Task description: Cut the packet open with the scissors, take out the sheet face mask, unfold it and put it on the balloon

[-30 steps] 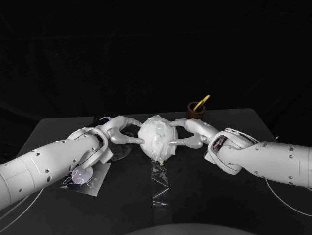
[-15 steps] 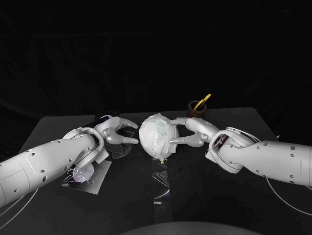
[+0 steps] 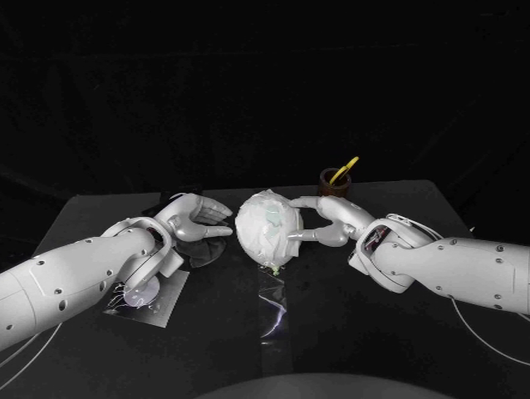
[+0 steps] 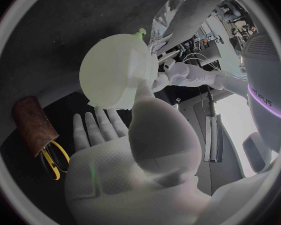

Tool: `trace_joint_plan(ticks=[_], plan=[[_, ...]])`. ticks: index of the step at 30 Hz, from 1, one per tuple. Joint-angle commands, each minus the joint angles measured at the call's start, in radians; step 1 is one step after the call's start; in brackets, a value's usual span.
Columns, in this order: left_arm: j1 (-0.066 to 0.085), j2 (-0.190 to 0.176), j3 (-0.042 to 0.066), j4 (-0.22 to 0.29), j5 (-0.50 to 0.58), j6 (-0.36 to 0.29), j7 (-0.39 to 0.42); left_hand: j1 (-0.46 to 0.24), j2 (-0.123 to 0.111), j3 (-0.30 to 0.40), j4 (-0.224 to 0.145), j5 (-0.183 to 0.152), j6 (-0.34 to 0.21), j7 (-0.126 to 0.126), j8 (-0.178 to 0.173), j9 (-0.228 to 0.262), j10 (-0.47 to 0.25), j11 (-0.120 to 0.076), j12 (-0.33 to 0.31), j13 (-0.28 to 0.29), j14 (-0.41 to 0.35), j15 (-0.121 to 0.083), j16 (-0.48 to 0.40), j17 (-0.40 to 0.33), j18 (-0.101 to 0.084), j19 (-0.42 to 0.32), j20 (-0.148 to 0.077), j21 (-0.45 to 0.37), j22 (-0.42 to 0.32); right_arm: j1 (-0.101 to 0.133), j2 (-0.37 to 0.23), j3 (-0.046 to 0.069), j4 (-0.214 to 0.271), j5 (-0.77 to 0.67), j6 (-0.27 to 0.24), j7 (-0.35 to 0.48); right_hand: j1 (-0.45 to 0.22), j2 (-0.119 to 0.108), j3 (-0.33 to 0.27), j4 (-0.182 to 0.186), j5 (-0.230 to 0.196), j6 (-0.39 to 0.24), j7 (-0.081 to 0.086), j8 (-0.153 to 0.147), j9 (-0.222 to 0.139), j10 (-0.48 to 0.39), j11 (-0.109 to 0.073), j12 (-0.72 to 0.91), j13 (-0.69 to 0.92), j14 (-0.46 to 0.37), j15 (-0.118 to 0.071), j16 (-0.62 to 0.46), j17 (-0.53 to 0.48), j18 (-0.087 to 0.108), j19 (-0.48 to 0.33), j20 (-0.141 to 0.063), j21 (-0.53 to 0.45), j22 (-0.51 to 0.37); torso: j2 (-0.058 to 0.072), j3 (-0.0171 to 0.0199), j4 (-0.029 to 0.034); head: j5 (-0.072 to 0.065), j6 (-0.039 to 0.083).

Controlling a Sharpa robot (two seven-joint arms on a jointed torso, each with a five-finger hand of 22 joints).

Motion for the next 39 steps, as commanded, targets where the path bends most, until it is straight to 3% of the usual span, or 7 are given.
trace_joint_plan(ticks=[1, 16, 19, 22, 28, 36, 39], plan=[[0.0, -0.012, 0.001, 0.027, 0.182, -0.049, 0.068, -0.005, 0.013, 0.009, -0.002, -0.003, 0.025, 0.078, 0.012, 0.005, 0.047, -0.006, 0.014, 0.005, 0.048, -0.012, 0.024, 0.011, 0.012, 0.051, -0.004, 0.026, 0.01, -0.003, -0.005, -0.001, 0.009, 0.117, -0.057, 0.138, 0.015, 0.001, -0.004, 0.0, -0.002, -0.001, 0.108, -0.003, -0.002, 0.002, 0.008, 0.003, 0.001, 0.005, 0.005, 0.006, 0.001, 0.002, 0.007, 0.0, 0.003, 0.003, 0.0, 0.0007, -0.0003, -0.002, -0.003], [0.001, -0.08, 0.005, 0.129, 0.414, -0.053, 0.141, 0.004, 0.026, 0.02, -0.01, -0.003, 0.05, 0.071, 0.014, -0.003, 0.103, -0.019, 0.022, 0.001, 0.086, -0.025, 0.043, 0.022, 0.026, 0.063, 0.0, 0.029, 0.005, -0.003, -0.056, -0.001, 0.076, 0.473, -0.107, 0.318, 0.031, -0.009, -0.011, 0.0, -0.001, 0.011, 0.11, -0.001, -0.001, 0.024, 0.012, 0.004, 0.002, 0.005, 0.013, 0.004, 0.0, -0.014, -0.004, 0.001, -0.001, -0.009, -0.001, 0.0002, -0.0003, -0.004, 0.009], [0.001, -0.08, 0.005, 0.136, 0.403, -0.011, 0.174, 0.019, 0.028, 0.03, -0.019, -0.001, 0.027, 0.082, -0.005, -0.017, 0.073, -0.003, -0.003, -0.002, -0.073, 0.003, -0.035, -0.013, -0.026, -0.276, 0.001, -0.116, -0.065, -0.003, -0.061, -0.001, 0.085, 0.505, -0.105, 0.319, 0.04, -0.005, -0.009, -0.002, 0.0, 0.008, 0.114, -0.002, -0.003, 0.025, 0.017, 0.004, 0.002, 0.008, 0.019, 0.004, 0.0, -0.018, -0.002, 0.0, 0.0, -0.009, 0.0, 0.0003, -0.0001, 0.0, 0.013], [0.001, -0.075, 0.006, 0.139, 0.352, 0.008, 0.195, 0.022, 0.018, 0.035, -0.02, -0.003, -0.05, 0.09, -0.036, -0.044, -0.023, 0.016, -0.015, -0.004, -0.241, 0.029, -0.102, -0.051, -0.018, -0.331, -0.001, -0.141, -0.077, -0.003, -0.064, -0.001, 0.094, 0.516, -0.106, 0.317, 0.046, -0.002, -0.008, -0.003, 0.001, 0.003, 0.118, -0.004, -0.006, 0.025, 0.02, 0.003, 0.002, 0.012, 0.022, 0.004, 0.0, -0.02, 0.0, 0.0, 0.001, -0.008, 0.001, 0.0005, 0.0, 0.001, 0.014], [0.001, -0.053, 0.007, 0.128, 0.251, -0.005, 0.231, -0.004, -0.031, 0.042, 0.005, -0.003, -0.109, 0.073, -0.056, -0.065, -0.22, 0.0, -0.029, -0.015, -0.313, 0.019, -0.136, -0.068, -0.014, -0.353, 0.003, -0.15, -0.079, -0.003, -0.062, -0.001, 0.101, 0.457, -0.109, 0.285, 0.056, -0.001, -0.007, -0.005, 0.001, -0.007, 0.123, -0.009, -0.01, 0.02, 0.025, 0.002, 0.001, 0.017, 0.027, 0.005, 0.0, -0.023, 0.006, 0.0, 0.003, -0.003, 0.0, 0.0001, -0.0006, 0.001, 0.017], [0.002, -0.012, 0.008, 0.09, 0.092, -0.028, 0.248, -0.096, -0.16, -0.136, 0.014, 0.003, -0.29, 0.004, -0.117, -0.126, -0.445, -0.077, -0.041, -0.027, -0.475, -0.031, -0.194, -0.102, -0.031, -0.447, -0.003, -0.184, -0.09, -0.004, -0.053, -0.001, 0.099, 0.213, -0.12, 0.17, 0.087, -0.022, -0.009, -0.012, 0.0, -0.033, 0.124, -0.02, -0.021, 0.001, 0.028, 0.0, 0.0, 0.018, 0.03, 0.004, -0.002, -0.027, 0.014, -0.001, 0.007, -0.001, 0.001, 0.0002, -0.0002, -0.001, 0.021], [0.003, 0.004, 0.009, 0.078, 0.049, -0.023, 0.244, -0.105, -0.182, -0.172, 0.016, 0.004, -0.332, 0.0, -0.129, -0.141, -0.494, -0.082, -0.046, -0.032, -0.501, -0.033, -0.2, -0.108, -0.028, -0.447, -0.005, -0.185, -0.089, -0.006, -0.048, -0.001, 0.097, 0.125, -0.128, 0.123, 0.098, -0.06, -0.011, -0.008, -0.001, -0.067, 0.122, -0.032, -0.032, -0.018, 0.024, -0.001, -0.002, 0.006, 0.025, 0.001, -0.005, -0.026, 0.005, -0.002, 0.004, -0.012, 0.001, 0.0004, 0.0, -0.003, 0.022]])
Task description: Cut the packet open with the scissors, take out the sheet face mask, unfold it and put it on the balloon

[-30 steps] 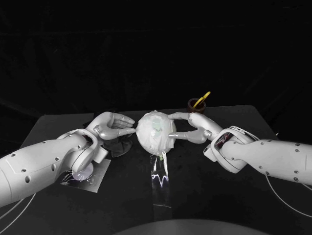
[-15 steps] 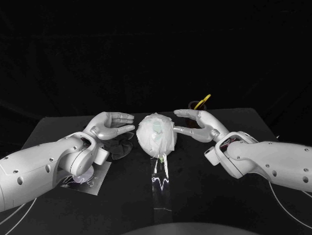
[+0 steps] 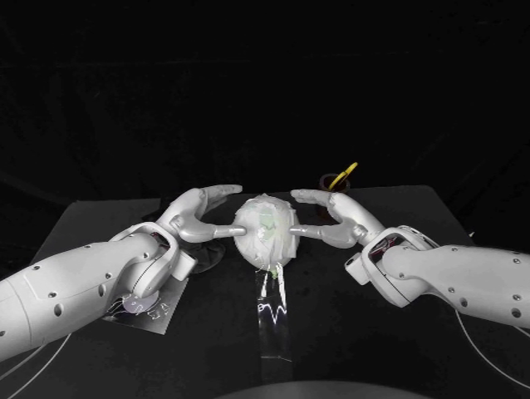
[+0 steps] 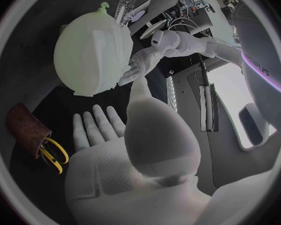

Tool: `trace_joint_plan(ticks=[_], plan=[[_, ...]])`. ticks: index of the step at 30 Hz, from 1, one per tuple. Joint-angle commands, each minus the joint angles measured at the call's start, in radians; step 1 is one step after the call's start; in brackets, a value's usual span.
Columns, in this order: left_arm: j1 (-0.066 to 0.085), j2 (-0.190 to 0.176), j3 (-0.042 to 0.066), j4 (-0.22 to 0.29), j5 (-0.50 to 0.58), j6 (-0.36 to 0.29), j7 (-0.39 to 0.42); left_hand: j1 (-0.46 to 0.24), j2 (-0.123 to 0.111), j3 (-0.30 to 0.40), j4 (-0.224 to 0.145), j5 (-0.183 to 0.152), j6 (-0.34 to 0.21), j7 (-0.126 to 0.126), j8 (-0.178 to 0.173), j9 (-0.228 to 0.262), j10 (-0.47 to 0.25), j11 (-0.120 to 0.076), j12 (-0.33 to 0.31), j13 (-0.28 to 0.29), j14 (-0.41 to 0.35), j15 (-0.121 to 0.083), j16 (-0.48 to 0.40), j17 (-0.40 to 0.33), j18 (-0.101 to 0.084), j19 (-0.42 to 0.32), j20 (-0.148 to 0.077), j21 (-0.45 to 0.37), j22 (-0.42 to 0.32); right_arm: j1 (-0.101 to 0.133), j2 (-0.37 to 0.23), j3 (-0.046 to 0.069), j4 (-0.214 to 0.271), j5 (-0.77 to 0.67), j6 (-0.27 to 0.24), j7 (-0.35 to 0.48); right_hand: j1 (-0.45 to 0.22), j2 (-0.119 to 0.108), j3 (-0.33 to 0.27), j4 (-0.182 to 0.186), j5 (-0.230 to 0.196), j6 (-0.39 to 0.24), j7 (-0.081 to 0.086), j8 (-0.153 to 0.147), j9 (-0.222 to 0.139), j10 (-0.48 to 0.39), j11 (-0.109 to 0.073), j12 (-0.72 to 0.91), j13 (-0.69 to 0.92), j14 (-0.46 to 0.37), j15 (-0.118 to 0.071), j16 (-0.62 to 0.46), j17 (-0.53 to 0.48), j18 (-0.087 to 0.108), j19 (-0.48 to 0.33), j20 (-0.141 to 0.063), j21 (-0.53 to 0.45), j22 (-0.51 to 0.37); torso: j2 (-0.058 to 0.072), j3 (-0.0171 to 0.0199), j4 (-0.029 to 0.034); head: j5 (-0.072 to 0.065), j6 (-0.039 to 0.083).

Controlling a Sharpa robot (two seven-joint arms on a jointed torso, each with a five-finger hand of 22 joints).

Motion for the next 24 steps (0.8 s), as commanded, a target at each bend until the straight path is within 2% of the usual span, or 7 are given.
trace_joint_plan(ticks=[1, 3, 4, 6, 8, 18, 24], plan=[[0.002, 0.016, 0.002, -0.008, -0.127, 0.003, 0.032, -0.011, -0.014, -0.037, 0.001, 0.004, -0.038, 0.036, -0.011, -0.014, -0.034, -0.002, -0.005, -0.004, -0.018, -0.003, -0.006, -0.004, -0.003, -0.004, -0.005, -0.003, 0.0, -0.003, 0.006, 0.0, -0.001, -0.217, -0.018, -0.106, 0.002, -0.025, 0.002, 0.003, -0.001, -0.018, 0.127, -0.008, -0.005, -0.012, -0.001, -0.001, -0.001, -0.015, -0.002, 0.0, -0.002, -0.018, -0.007, -0.001, 0.002, -0.01, 0.001, 0.0002, -0.0002, -0.001, 0.001], [0.002, 0.024, 0.002, -0.01, -0.147, 0.006, 0.03, -0.038, -0.018, -0.044, 0.001, 0.005, -0.082, 0.043, -0.026, -0.03, -0.071, 0.005, -0.006, -0.006, -0.03, -0.011, -0.007, -0.006, 0.003, -0.006, -0.011, -0.004, 0.0, -0.004, 0.01, 0.0, -0.002, -0.257, -0.021, -0.13, 0.002, -0.064, 0.011, 0.011, -0.001, -0.047, 0.126, -0.017, -0.014, -0.03, -0.004, -0.002, -0.002, -0.025, -0.008, -0.001, -0.005, -0.015, -0.011, -0.002, 0.0, -0.014, 0.001, 0.0001, -0.0003, 0.0, 0.001], [0.003, 0.029, 0.002, -0.012, -0.158, 0.008, 0.027, -0.045, -0.019, -0.044, 0.001, 0.006, -0.092, 0.046, -0.029, -0.033, -0.08, 0.008, -0.006, -0.006, -0.033, -0.013, -0.007, -0.007, 0.006, -0.007, -0.013, -0.004, 0.0, -0.006, 0.012, 0.0, -0.003, -0.279, -0.022, -0.143, 0.002, -0.064, 0.011, 0.011, -0.001, -0.047, 0.126, -0.017, -0.014, -0.03, -0.004, -0.002, -0.002, -0.025, -0.008, -0.001, -0.005, -0.015, -0.011, -0.002, 0.0, -0.014, 0.001, 0.0, -0.0005, 0.001, 0.002], [0.003, 0.037, 0.002, -0.014, -0.172, 0.015, 0.022, -0.063, -0.023, -0.05, 0.001, 0.005, -0.127, 0.055, -0.039, -0.046, -0.114, 0.016, -0.009, -0.009, -0.048, -0.019, -0.009, -0.01, 0.013, -0.009, -0.02, -0.005, 0.0, -0.007, 0.015, 0.0, -0.005, -0.308, -0.024, -0.163, -0.006, -0.113, 0.03, 0.014, -0.001, -0.07, 0.126, -0.024, -0.021, -0.046, -0.006, -0.002, -0.003, -0.036, -0.012, -0.002, -0.007, -0.01, -0.017, -0.002, -0.003, -0.02, 0.001, 0.0001, -0.0006, 0.001, 0.002], [0.005, 0.046, 0.003, -0.019, -0.188, 0.026, 0.013, -0.084, -0.024, -0.053, 0.002, 0.005, -0.143, 0.059, -0.044, -0.052, -0.132, 0.019, -0.01, -0.01, -0.058, -0.02, -0.01, -0.012, 0.02, -0.011, -0.026, -0.005, 0.0, -0.01, 0.02, 0.0, -0.007, -0.336, -0.026, -0.184, -0.011, -0.129, 0.036, 0.015, -0.001, -0.078, 0.126, -0.027, -0.023, -0.054, -0.006, -0.003, -0.003, -0.042, -0.013, -0.003, -0.009, -0.009, -0.019, -0.002, -0.004, -0.022, 0.001, 0.0004, -0.0006, 0.001, 0.002], [0.01, 0.071, 0.003, -0.039, -0.231, 0.081, -0.024, -0.217, -0.024, -0.05, 0.002, 0.008, -0.159, 0.07, -0.048, -0.056, -0.153, 0.028, -0.008, -0.009, -0.072, -0.017, -0.009, -0.014, 0.035, -0.016, -0.025, -0.007, 0.0, -0.012, 0.029, 0.0, -0.015, -0.373, -0.033, -0.223, -0.012, -0.133, 0.042, 0.015, -0.001, -0.078, 0.128, -0.027, -0.023, -0.054, -0.005, -0.002, -0.003, -0.043, -0.012, -0.002, -0.009, -0.008, -0.018, -0.002, -0.004, -0.021, -0.001, 0.0009, -0.0006, 0.002, 0.001], [0.013, 0.085, 0.003, -0.062, -0.253, 0.099, -0.049, -0.251, -0.023, -0.05, 0.002, 0.01, -0.145, 0.079, -0.043, -0.05, -0.139, 0.038, -0.005, -0.007, -0.067, -0.01, -0.007, -0.012, 0.04, -0.017, -0.018, -0.007, 0.0, -0.013, 0.035, 0.0, -0.02, -0.381, -0.017, -0.241, -0.011, -0.127, 0.048, 0.014, -0.001, -0.077, 0.128, -0.026, -0.022, -0.053, -0.004, -0.002, -0.002, -0.042, -0.012, -0.002, -0.009, -0.007, -0.017, -0.001, -0.004, -0.021, -0.001, 0.0001, -0.0006, 0.0, 0.002]])
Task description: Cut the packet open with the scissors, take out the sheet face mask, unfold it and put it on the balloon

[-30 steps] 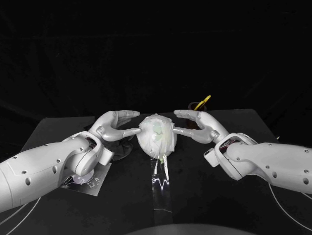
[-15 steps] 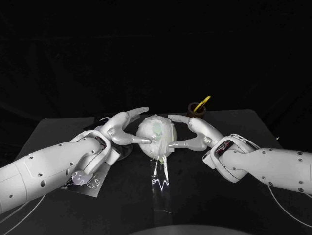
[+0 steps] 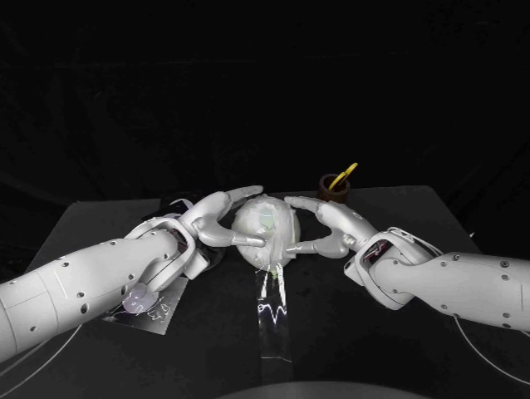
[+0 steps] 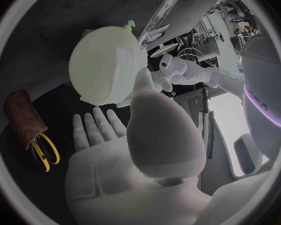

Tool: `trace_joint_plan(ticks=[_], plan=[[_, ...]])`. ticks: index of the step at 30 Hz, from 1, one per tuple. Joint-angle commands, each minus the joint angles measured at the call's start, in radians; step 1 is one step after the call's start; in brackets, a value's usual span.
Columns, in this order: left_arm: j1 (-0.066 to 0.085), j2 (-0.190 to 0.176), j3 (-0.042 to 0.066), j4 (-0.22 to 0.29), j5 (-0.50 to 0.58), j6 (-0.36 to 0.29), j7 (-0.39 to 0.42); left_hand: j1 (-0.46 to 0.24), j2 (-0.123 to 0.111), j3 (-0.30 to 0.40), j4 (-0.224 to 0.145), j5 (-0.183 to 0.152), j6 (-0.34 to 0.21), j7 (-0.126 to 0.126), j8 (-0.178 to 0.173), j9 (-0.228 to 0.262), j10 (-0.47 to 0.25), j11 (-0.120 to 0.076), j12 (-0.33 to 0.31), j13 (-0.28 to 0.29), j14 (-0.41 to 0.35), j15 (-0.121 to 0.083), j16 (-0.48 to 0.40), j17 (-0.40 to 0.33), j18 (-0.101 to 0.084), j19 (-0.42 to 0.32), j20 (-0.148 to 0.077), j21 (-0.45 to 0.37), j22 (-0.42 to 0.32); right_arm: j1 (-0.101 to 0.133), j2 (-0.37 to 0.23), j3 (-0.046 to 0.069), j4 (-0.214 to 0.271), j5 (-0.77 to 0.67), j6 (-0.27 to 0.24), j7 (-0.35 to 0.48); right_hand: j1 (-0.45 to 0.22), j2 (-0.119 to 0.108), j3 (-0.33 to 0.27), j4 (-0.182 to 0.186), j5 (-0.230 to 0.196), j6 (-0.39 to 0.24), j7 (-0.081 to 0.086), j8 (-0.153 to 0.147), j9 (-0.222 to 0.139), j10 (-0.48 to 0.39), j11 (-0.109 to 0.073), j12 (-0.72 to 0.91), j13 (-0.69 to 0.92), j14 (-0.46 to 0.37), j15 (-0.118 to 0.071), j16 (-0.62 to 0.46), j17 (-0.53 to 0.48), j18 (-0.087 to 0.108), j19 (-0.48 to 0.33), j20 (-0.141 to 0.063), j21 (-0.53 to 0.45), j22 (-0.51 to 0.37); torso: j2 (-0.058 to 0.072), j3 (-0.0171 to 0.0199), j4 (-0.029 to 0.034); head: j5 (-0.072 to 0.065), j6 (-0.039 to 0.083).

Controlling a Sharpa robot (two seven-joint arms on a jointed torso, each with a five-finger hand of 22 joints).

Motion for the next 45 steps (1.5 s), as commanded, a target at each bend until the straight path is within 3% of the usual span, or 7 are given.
trace_joint_plan(ticks=[1, 13, 31, 45], plan=[[0.003, 0.008, 0.002, -0.011, -0.043, 0.043, -0.027, -0.011, 0.0, -0.002, -0.001, 0.005, 0.006, 0.094, 0.003, 0.002, 0.005, 0.003, 0.002, 0.001, 0.001, 0.006, -0.003, 0.002, 0.008, -0.007, 0.004, -0.003, 0.0, -0.001, 0.004, 0.0, -0.002, -0.045, 0.008, -0.037, 0.002, 0.0, 0.004, 0.0, -0.001, -0.003, 0.136, -0.003, 0.0, -0.004, 0.002, -0.002, 0.0, -0.005, 0.001, -0.002, -0.001, -0.006, -0.004, 0.0, -0.004, 0.0, -0.001, -0.0007, 0.0003, -0.001, 0.001], [0.009, 0.025, 0.002, -0.046, -0.082, 0.045, -0.075, -0.065, 0.002, 0.0, 0.0, 0.008, 0.073, 0.11, 0.026, 0.029, 0.054, 0.02, 0.011, 0.007, 0.012, 0.021, 0.001, 0.006, 0.022, -0.005, 0.015, -0.002, 0.002, -0.001, 0.013, 0.0, -0.01, -0.068, 0.048, -0.077, -0.003, 0.012, 0.012, 0.0, -0.001, 0.008, 0.136, 0.0, 0.003, 0.001, 0.001, -0.001, 0.0, -0.003, 0.001, -0.001, -0.001, -0.006, -0.005, 0.0, -0.005, -0.002, 0.0, -0.0011, 0.0003, -0.001, -0.003], [0.014, 0.031, 0.002, -0.081, -0.162, 0.047, -0.186, -0.104, -0.003, -0.005, 0.0, 0.005, 0.078, 0.112, 0.031, 0.032, 0.053, 0.021, 0.007, 0.005, 0.0, 0.023, -0.002, 0.004, 0.031, -0.005, 0.016, -0.002, 0.002, -0.001, 0.019, 0.0, -0.013, -0.116, 0.11, -0.141, -0.012, 0.004, 0.01, 0.0, -0.001, 0.013, 0.134, 0.002, 0.004, 0.004, -0.001, 0.0, 0.001, -0.003, -0.002, 0.0, -0.001, -0.005, -0.006, 0.0, -0.005, -0.003, -0.001, -0.0003, -0.0001, 0.005, -0.011], [0.014, 0.03, 0.001, -0.097, -0.173, 0.058, -0.209, -0.096, -0.002, -0.005, -0.001, 0.007, 0.075, 0.118, 0.03, 0.031, 0.052, 0.027, 0.006, 0.004, 0.0, 0.029, -0.003, 0.004, 0.035, -0.004, 0.017, -0.002, 0.002, -0.001, 0.026, 0.0, -0.013, -0.144, 0.14, -0.191, -0.013, 0.003, 0.01, 0.0, -0.001, 0.015, 0.134, 0.003, 0.005, 0.003, -0.002, -0.001, 0.001, -0.003, -0.002, 0.0, -0.001, -0.005, -0.004, 0.0, -0.005, -0.002, -0.001, -0.0005, 0.0006, 0.004, -0.015]])
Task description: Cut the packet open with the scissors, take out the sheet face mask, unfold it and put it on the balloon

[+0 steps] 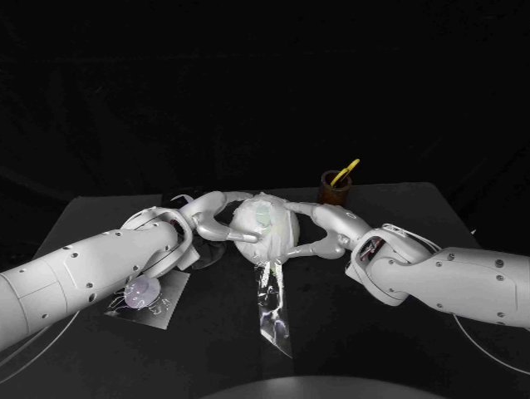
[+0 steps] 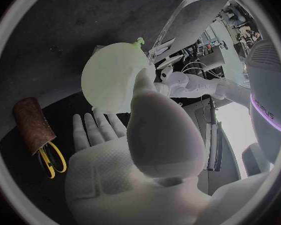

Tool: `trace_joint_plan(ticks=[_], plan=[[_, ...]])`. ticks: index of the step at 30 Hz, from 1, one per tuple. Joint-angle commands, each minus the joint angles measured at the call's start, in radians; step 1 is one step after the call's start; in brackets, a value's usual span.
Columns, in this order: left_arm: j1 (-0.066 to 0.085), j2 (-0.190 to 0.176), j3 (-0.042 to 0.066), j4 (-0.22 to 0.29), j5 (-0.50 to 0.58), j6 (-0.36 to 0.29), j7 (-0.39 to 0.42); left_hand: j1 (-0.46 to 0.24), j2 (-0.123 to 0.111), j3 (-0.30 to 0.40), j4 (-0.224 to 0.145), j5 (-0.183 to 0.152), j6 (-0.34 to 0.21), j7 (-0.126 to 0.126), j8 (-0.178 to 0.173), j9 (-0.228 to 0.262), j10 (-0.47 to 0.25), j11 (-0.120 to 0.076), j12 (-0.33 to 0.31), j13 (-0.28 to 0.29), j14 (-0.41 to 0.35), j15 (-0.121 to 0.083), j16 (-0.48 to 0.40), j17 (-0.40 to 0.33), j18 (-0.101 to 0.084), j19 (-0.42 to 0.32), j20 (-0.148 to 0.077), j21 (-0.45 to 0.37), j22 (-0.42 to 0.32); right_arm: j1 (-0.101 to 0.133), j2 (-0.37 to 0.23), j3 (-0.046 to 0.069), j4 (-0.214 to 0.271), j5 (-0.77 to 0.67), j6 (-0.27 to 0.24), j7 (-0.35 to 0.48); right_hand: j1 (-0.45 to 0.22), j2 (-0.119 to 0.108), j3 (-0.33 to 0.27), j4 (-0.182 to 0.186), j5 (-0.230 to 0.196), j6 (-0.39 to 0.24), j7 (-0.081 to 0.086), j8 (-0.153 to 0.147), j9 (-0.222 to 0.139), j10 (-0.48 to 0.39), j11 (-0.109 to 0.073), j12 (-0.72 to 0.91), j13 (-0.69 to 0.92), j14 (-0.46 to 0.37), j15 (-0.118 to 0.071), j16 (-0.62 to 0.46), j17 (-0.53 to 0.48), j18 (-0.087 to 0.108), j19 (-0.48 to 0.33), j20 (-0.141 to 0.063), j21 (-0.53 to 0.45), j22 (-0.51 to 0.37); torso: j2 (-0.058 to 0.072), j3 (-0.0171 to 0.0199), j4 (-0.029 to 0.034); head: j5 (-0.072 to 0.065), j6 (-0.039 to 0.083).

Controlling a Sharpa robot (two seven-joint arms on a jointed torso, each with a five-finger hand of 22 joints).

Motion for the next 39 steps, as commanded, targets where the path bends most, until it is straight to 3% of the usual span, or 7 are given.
trace_joint_plan(ticks=[1, 10, 21, 26, 29, 32, 39], plan=[[0.001, -0.002, 0.0, -0.001, -0.015, 0.018, -0.021, 0.002, 0.0, -0.005, -0.001, 0.002, -0.005, 0.113, 0.001, -0.001, -0.002, 0.006, 0.001, -0.001, -0.002, 0.002, -0.003, -0.001, 0.02, 0.0, 0.006, -0.002, 0.001, -0.001, 0.003, -0.001, -0.001, -0.036, 0.039, -0.038, -0.009, -0.002, 0.003, 0.002, -0.002, 0.008, 0.133, 0.003, 0.001, 0.003, -0.002, -0.001, 0.0, -0.003, -0.002, 0.0, -0.001, 0.002, -0.004, 0.0, -0.005, 0.0, -0.001, 0.0003, 0.0007, -0.001, 0.0], [0.001, -0.018, 0.0, -0.005, -0.027, 0.052, -0.06, 0.002, -0.002, -0.008, 0.0, 0.0, -0.005, 0.117, 0.002, -0.001, -0.005, 0.01, 0.0, -0.002, -0.003, 0.007, -0.003, -0.001, 0.022, 0.001, 0.007, -0.001, 0.002, -0.001, 0.006, -0.001, -0.005, -0.046, 0.048, -0.056, -0.01, -0.002, 0.003, 0.002, -0.002, 0.008, 0.133, 0.003, 0.002, 0.004, -0.003, -0.001, 0.0, -0.003, -0.003, 0.0, -0.002, 0.002, -0.004, 0.0, -0.005, 0.0, -0.001, 0.0004, 0.0007, 0.0, -0.003], [0.001, -0.025, -0.001, -0.009, -0.06, 0.106, -0.116, -0.077, -0.004, -0.009, 0.0, -0.005, -0.01, 0.121, 0.001, -0.001, -0.016, 0.013, -0.003, -0.004, -0.012, 0.009, -0.005, -0.002, 0.024, 0.001, 0.008, -0.001, 0.002, -0.002, 0.005, -0.001, -0.005, -0.033, 0.027, -0.044, -0.013, -0.005, 0.002, 0.002, -0.001, 0.009, 0.132, 0.004, 0.002, 0.004, -0.003, -0.001, 0.0, -0.001, -0.004, 0.0, -0.001, 0.002, -0.002, 0.0, -0.004, 0.002, -0.001, 0.0002, 0.0004, 0.005, -0.003], [0.0, -0.037, -0.001, -0.004, -0.006, 0.02, -0.048, -0.087, -0.004, -0.008, -0.001, -0.003, 0.01, 0.121, 0.007, 0.008, 0.004, 0.014, 0.001, -0.001, 0.003, 0.01, -0.001, 0.002, 0.024, 0.005, 0.009, 0.0, 0.003, -0.002, -0.009, -0.001, 0.009, 0.067, -0.039, 0.076, -0.006, 0.018, 0.021, 0.0, -0.001, 0.026, 0.136, 0.009, 0.006, 0.028, 0.001, 0.003, 0.003, 0.017, 0.002, 0.004, 0.002, 0.003, 0.014, 0.002, 0.002, 0.012, 0.0, 0.0002, -0.0003, 0.003, 0.002], [0.0, -0.051, -0.001, 0.008, 0.078, -0.052, 0.023, -0.045, 0.001, -0.001, -0.002, 0.003, 0.049, 0.127, 0.021, 0.023, 0.048, 0.022, 0.012, 0.006, 0.038, 0.019, 0.01, 0.012, 0.022, 0.002, 0.015, 0.0, 0.002, -0.002, -0.026, -0.001, 0.029, 0.164, -0.079, 0.189, 0.051, 0.07, 0.063, -0.011, -0.001, 0.079, 0.14, 0.025, 0.019, 0.096, 0.012, 0.011, 0.007, 0.058, 0.021, 0.013, 0.008, -0.017, 0.019, 0.003, 0.004, 0.01, 0.001, 0.0001, -0.0006, -0.002, 0.004], [0.0, -0.075, 0.0, 0.034, 0.166, -0.108, 0.087, 0.024, 0.006, 0.003, -0.002, 0.007, 0.088, 0.145, 0.038, 0.037, 0.097, 0.044, 0.025, 0.012, 0.08, 0.041, 0.025, 0.023, 0.009, 0.019, 0.019, 0.006, 0.006, -0.002, -0.05, -0.001, 0.056, 0.266, -0.111, 0.298, 0.067, 0.078, 0.067, -0.013, -0.001, 0.135, 0.139, 0.043, 0.033, 0.131, 0.013, 0.014, 0.009, 0.079, 0.023, 0.016, 0.011, -0.022, 0.002, 0.003, -0.002, -0.004, 0.0, 0.0, -0.0006, -0.008, 0.005], [0.0, -0.14, 0.007, 0.118, 0.297, -0.154, 0.147, 0.104, 0.007, 0.004, -0.002, 0.0, 0.138, 0.141, 0.059, 0.056, 0.177, 0.046, 0.036, 0.016, 0.145, 0.05, 0.047, 0.039, -0.015, 0.066, 0.018, 0.026, 0.016, -0.002, -0.101, -0.001, 0.103, 0.51, -0.147, 0.457, 0.07, 0.077, 0.058, -0.009, -0.001, 0.17, 0.127, 0.054, 0.041, 0.163, 0.013, 0.012, 0.009, 0.094, 0.023, 0.017, 0.012, -0.024, -0.031, 0.003, -0.014, -0.029, -0.003, 0.0, 0.0014, -0.018, 0.008]])
